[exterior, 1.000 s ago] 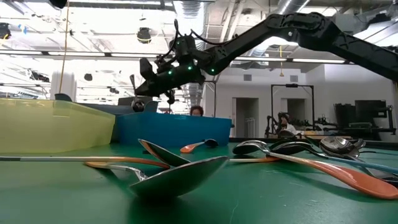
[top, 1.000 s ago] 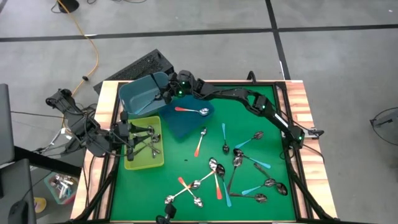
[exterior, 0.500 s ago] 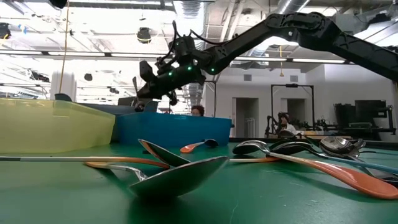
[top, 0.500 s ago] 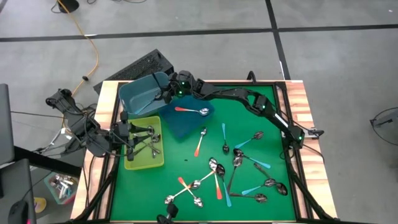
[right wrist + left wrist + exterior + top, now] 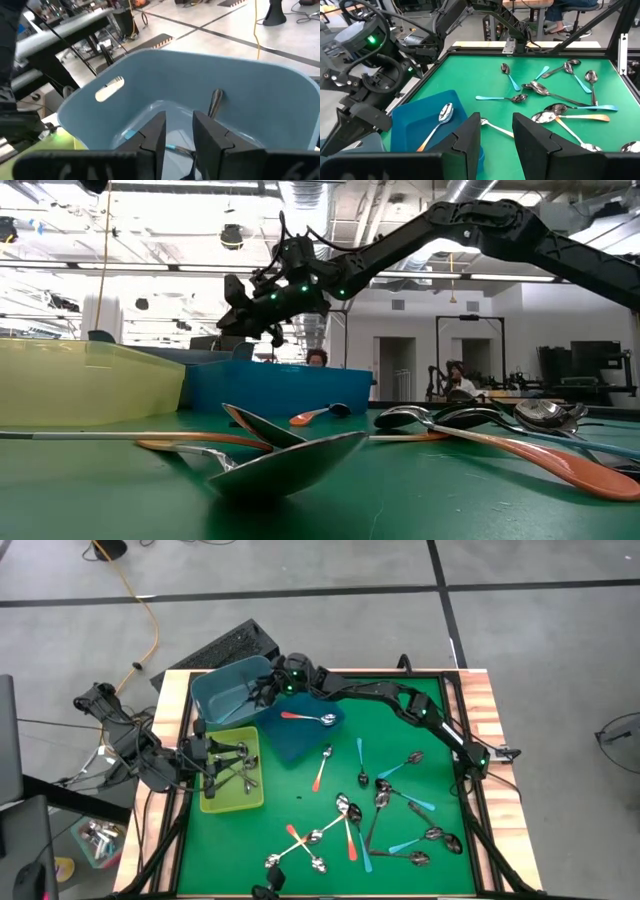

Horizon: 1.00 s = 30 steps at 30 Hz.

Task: Sort silverware by color (type)
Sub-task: Put the orange spoon into the blue bin

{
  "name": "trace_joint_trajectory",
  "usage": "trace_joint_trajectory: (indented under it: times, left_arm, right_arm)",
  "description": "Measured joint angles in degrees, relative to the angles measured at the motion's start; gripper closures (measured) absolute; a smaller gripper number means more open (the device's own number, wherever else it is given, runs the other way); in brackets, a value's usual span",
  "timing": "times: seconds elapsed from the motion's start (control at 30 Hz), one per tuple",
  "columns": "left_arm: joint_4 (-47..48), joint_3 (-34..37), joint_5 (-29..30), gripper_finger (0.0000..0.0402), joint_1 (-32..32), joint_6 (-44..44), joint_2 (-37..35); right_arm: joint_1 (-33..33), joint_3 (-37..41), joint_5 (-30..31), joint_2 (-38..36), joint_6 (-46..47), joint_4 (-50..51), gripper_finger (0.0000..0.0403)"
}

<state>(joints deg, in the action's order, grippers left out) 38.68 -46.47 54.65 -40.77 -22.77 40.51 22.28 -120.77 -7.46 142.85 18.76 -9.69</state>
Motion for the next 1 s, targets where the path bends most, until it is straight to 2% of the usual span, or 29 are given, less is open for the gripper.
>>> trace_joint_trajectory:
  times: [0.17,0.33,0.4,0.63,1.0]
  left_arm:
    - [0.9,0.0,-0.1,0.0301,0.0,-0.5,0.0]
    - [0.9,0.0,-0.1,0.0301,0.0,-0.7,0.0]
    - [0.9,0.0,-0.3,0.0301,0.0,-0.7,0.0]
    - [0.9,0.0,-1.8,0.0301,-0.1,-1.0,0.0]
    - [2.0,0.0,-1.9,0.0301,-0.1,-1.0,0.0]
  right_arm:
    - [0.4,0.0,-5.3,-0.5,4.3,-3.6,0.0294]
    - [1.6,0.0,-14.2,-1.7,12.4,-7.4,0.0294]
    - [2.4,0.0,-19.6,-2.2,16.7,-10.1,0.0294]
    - [3.3,0.0,-36.3,-2.7,31.7,-27.1,0.0294]
    - [-0.8,-0.1,-50.9,-2.7,42.0,-45.8,0.0294]
